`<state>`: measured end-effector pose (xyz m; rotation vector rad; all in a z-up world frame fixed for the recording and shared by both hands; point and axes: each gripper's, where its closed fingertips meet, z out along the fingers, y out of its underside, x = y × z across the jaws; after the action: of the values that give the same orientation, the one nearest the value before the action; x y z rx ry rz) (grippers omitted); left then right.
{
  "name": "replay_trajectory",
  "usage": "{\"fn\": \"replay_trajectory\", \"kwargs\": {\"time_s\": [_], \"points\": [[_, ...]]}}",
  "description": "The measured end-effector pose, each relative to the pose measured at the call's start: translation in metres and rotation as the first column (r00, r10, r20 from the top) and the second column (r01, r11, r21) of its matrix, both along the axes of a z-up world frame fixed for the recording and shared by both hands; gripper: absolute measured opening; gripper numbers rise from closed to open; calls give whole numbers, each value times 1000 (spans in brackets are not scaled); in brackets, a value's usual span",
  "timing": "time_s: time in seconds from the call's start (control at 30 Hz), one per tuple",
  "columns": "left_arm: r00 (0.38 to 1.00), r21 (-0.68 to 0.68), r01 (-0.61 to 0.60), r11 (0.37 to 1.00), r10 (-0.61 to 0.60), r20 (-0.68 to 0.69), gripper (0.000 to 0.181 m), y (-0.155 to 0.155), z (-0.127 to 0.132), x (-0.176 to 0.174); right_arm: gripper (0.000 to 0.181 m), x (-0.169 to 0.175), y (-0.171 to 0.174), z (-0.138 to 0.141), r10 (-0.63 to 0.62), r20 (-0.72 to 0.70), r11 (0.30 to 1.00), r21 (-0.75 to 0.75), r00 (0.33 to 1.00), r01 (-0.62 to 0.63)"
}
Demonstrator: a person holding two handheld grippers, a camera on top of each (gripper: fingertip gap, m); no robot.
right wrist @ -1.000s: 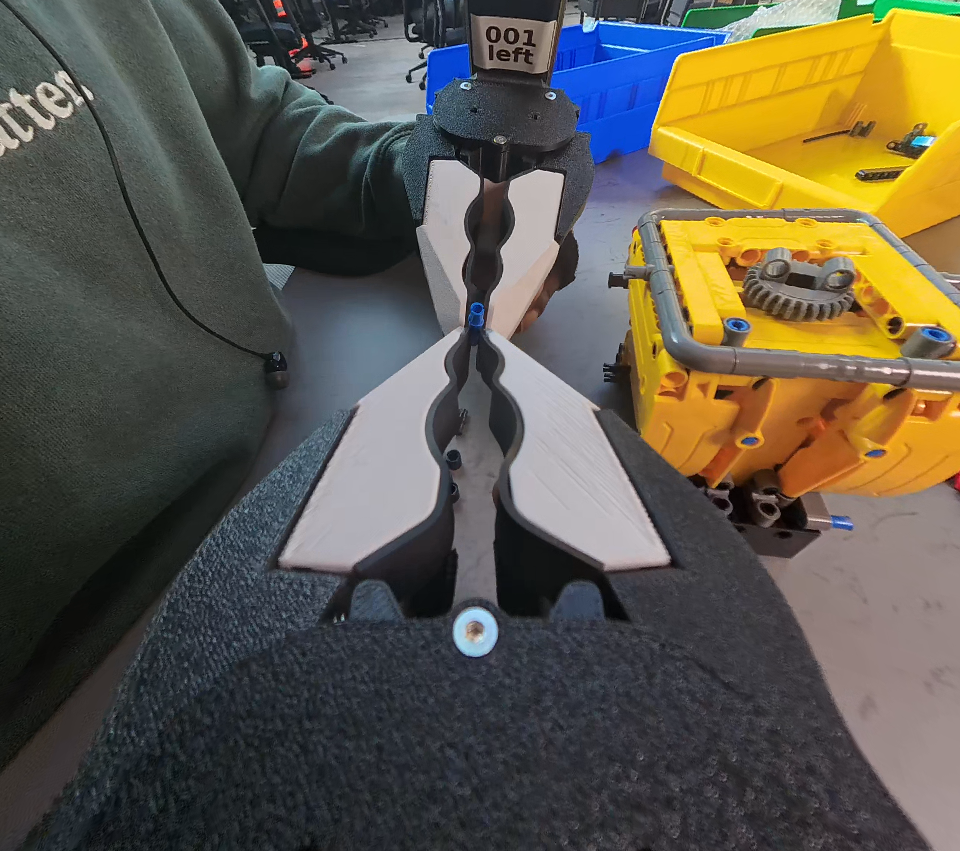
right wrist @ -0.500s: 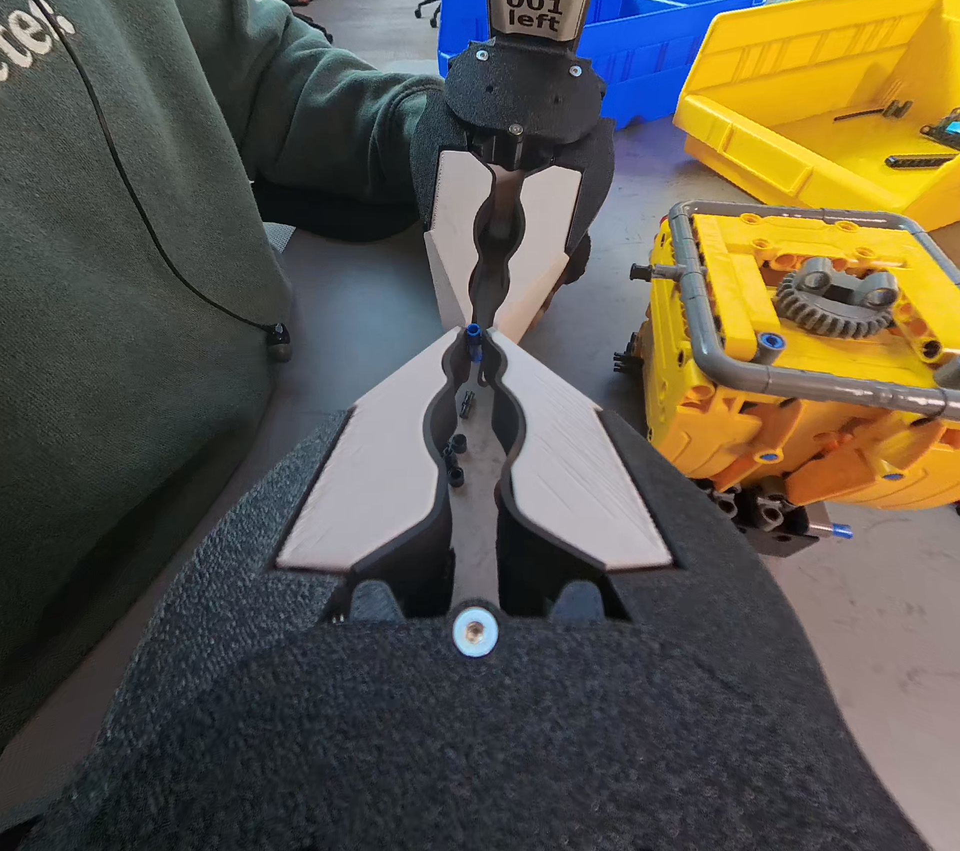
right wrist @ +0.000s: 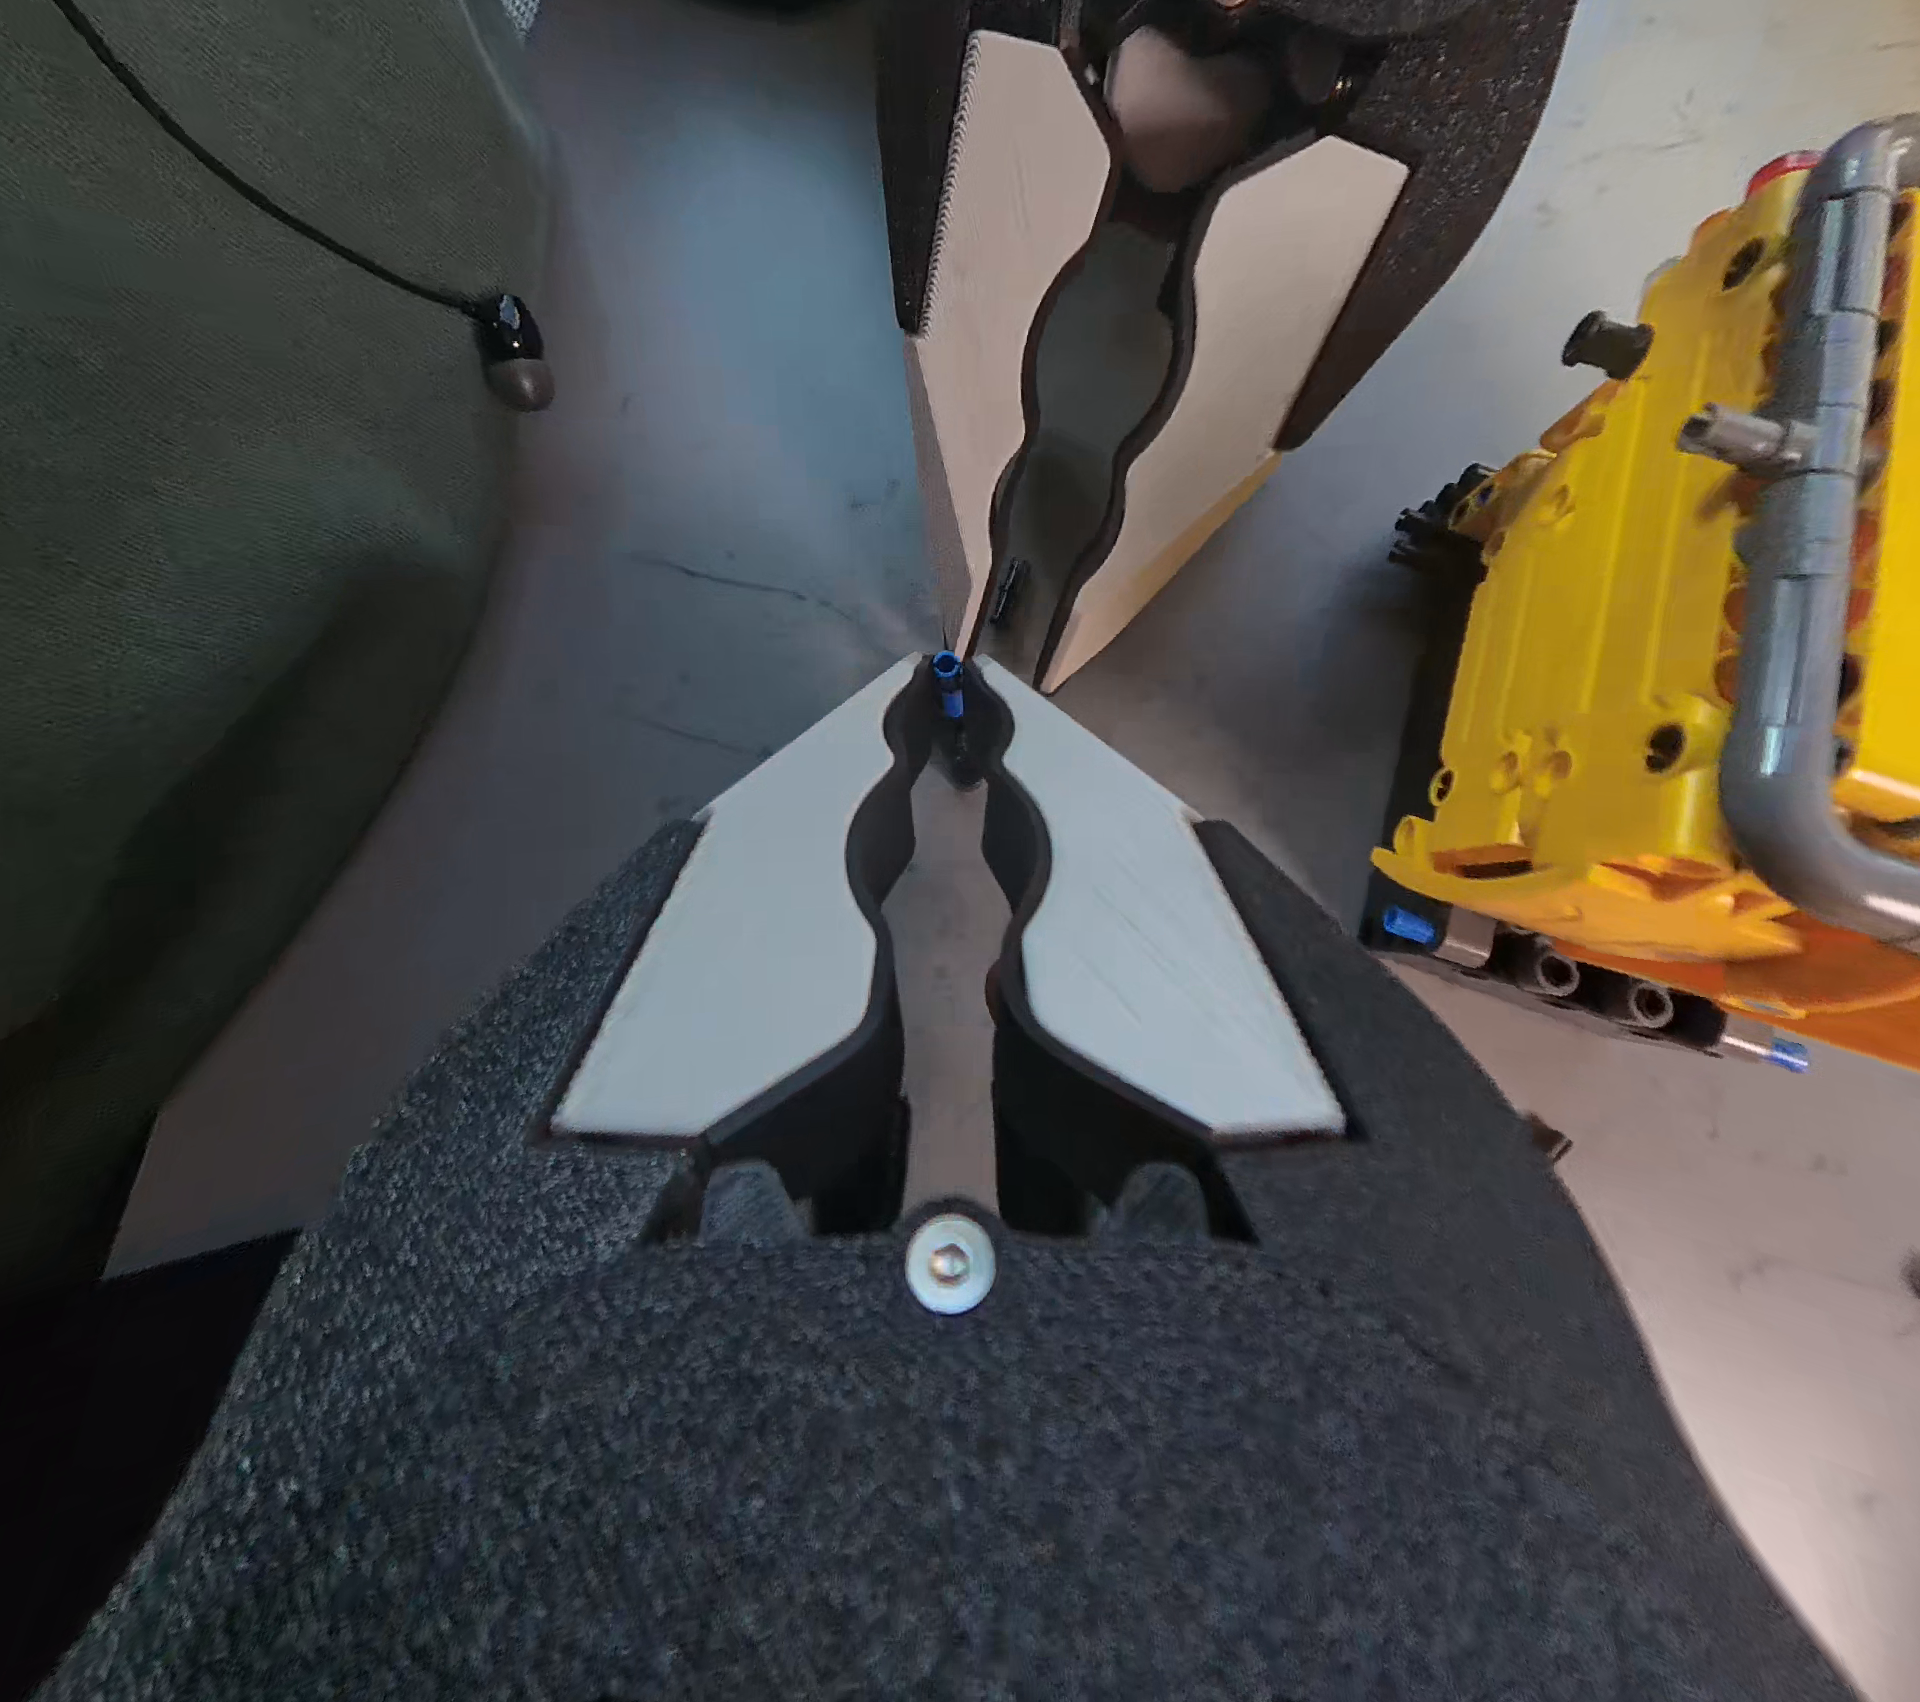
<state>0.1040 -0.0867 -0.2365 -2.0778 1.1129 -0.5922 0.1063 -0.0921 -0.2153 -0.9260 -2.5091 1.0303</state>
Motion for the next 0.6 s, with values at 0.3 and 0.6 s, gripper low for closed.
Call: {"fn": "replay_trajectory", "kwargs": {"time_s": [0.3,0.6], "points": [[999,1,26,1000,-26,-46,10,1,-7,4,5,2,-3,-8,46,39,998,38,998,-48],[998,7,26,1000,-25,-51,7,1,-7,4,5,0,1,-10,27,26,1000,1,999,-27]]}}
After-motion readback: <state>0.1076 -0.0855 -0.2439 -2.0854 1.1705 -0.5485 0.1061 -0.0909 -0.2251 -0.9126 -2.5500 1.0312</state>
